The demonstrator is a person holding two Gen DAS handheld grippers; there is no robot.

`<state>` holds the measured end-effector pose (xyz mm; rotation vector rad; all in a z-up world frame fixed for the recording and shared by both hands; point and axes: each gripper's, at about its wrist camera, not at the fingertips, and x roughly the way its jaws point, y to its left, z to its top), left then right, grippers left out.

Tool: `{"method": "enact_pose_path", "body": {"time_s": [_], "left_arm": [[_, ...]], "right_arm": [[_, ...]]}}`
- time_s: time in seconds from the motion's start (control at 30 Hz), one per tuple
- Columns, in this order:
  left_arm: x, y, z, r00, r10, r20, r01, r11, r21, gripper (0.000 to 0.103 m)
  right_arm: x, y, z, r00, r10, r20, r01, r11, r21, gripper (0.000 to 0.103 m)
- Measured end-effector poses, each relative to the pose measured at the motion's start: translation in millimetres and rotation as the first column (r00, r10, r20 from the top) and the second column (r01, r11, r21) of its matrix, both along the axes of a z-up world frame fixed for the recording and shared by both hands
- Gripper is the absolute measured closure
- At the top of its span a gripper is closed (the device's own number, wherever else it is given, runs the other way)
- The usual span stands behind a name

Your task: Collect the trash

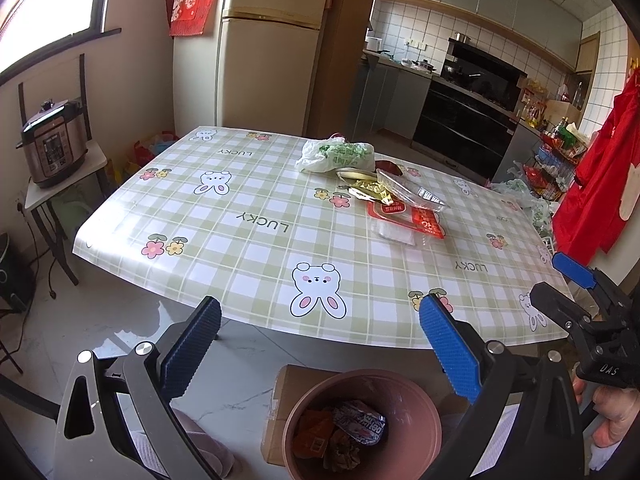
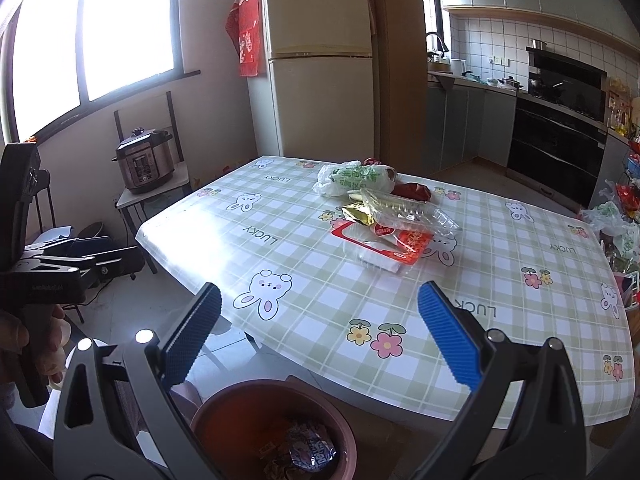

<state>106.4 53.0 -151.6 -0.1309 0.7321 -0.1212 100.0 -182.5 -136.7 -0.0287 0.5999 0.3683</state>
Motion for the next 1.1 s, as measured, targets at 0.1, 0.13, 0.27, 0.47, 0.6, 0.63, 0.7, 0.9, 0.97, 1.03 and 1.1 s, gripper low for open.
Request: {"method": "enact_pose_path", "body": {"time_s": [0.1,0.13,0.27,0.47,0.6,0.63,0.7,0.9,0.97,1.03,1.1], "left_arm": [[-1,0,0,1.000,-0.001,0.002,0.001,1.000,0.000,0.006],[-1,0,0,1.000,0.000,0.002,0.000,1.000,0.000,0.006],[-4,1,4,1.000,0.004,0.014,-0.004,1.000,0.003,0.006],[-9,4,10,0.999,0.009,0.032,-0.009,1.000,0.001,0.006],[-10,4,12,0.999,0.004,0.041,-0.004,1.000,-0.001,0.006],[-10,4,13,0.999,0.001,0.043,-0.001,1.000,-0.002,0.006],[-12,3,13,0.999,-0.003,0.046,0.003,1.000,-0.001,0.006],[-17,6,16,0.998,-0.002,0.058,0.003,1.000,-0.006,0.006],[-20,6,18,0.998,-0.001,0.063,0.002,1.000,-0.005,0.006],[-22,7,20,0.998,-0.001,0.069,0.001,1.000,-0.005,0.006],[-25,8,21,0.997,0.001,0.074,-0.001,1.000,-0.005,0.006]], "right_arm": [[-3,1,1,1.000,0.004,0.006,-0.004,1.000,0.001,0.006],[-4,2,2,1.000,0.009,0.011,-0.009,1.000,0.002,0.006],[-8,5,6,1.000,0.016,0.025,-0.016,1.000,-0.008,0.006],[-15,6,10,0.999,0.016,0.035,-0.015,1.000,-0.014,0.006],[-17,6,13,0.999,0.010,0.042,-0.009,1.000,-0.019,0.006],[-17,5,14,0.999,0.007,0.043,-0.006,1.000,-0.021,0.006],[-19,5,16,0.999,0.001,0.046,0.000,1.000,-0.023,0.006],[-23,9,19,0.998,0.003,0.056,-0.001,1.000,-0.030,0.006],[-26,11,20,0.998,0.007,0.059,-0.005,1.000,-0.031,0.006],[-28,13,21,0.998,0.010,0.061,-0.008,0.999,-0.034,0.006],[-31,14,22,0.998,0.011,0.065,-0.009,0.999,-0.037,0.006]]}}
